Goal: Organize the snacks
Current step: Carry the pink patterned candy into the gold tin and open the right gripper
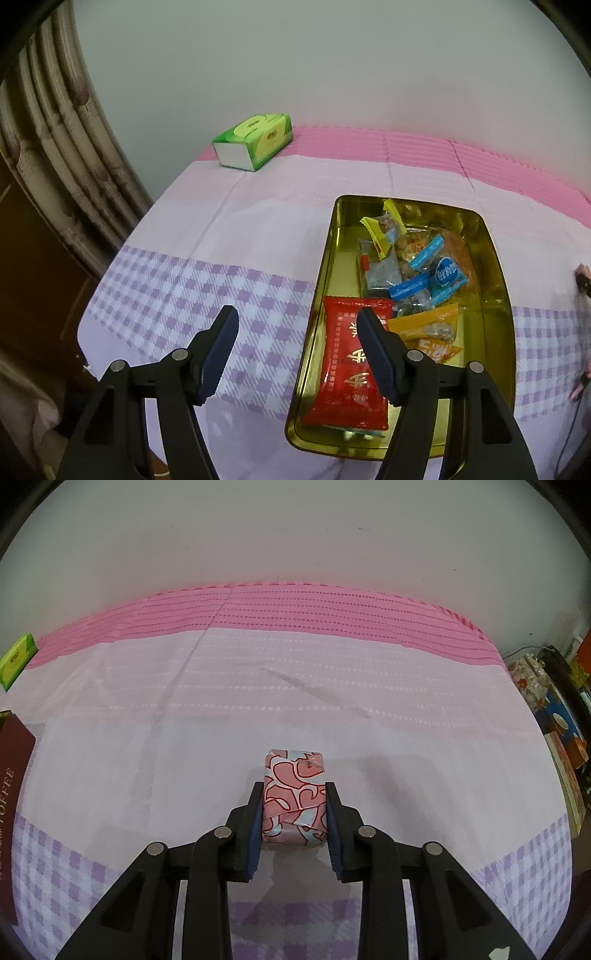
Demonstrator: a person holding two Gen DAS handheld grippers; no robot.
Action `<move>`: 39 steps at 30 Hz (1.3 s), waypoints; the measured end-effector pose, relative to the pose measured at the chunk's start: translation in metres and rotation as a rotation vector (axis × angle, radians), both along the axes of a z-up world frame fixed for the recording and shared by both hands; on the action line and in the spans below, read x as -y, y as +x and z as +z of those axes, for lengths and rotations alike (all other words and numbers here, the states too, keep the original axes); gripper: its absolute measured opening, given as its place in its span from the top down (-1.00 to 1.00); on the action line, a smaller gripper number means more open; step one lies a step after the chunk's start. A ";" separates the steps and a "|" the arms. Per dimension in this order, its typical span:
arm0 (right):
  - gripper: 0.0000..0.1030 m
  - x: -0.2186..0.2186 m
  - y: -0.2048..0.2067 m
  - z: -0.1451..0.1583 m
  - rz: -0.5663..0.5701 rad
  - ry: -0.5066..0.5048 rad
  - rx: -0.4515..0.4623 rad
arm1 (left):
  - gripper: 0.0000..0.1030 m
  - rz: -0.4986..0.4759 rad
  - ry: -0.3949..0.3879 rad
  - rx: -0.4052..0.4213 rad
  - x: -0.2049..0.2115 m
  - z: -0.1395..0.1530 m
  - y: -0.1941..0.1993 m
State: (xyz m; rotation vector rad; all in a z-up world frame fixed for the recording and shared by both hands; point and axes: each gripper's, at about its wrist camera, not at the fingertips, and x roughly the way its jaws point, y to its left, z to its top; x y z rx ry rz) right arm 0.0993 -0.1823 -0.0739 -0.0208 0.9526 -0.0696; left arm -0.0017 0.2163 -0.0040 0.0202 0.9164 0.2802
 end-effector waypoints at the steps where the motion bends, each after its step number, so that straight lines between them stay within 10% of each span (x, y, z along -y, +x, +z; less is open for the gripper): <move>1: 0.47 -0.003 -0.001 0.001 0.001 -0.001 0.001 | -0.30 0.005 -0.004 0.002 -0.002 0.001 0.000; 24: 0.47 -0.167 -0.043 0.068 0.355 0.166 0.031 | -0.32 0.096 -0.070 0.022 -0.028 0.010 -0.007; 39: 0.47 -0.261 -0.075 0.057 0.546 0.201 -0.030 | -0.32 0.151 -0.063 0.009 -0.042 0.009 -0.014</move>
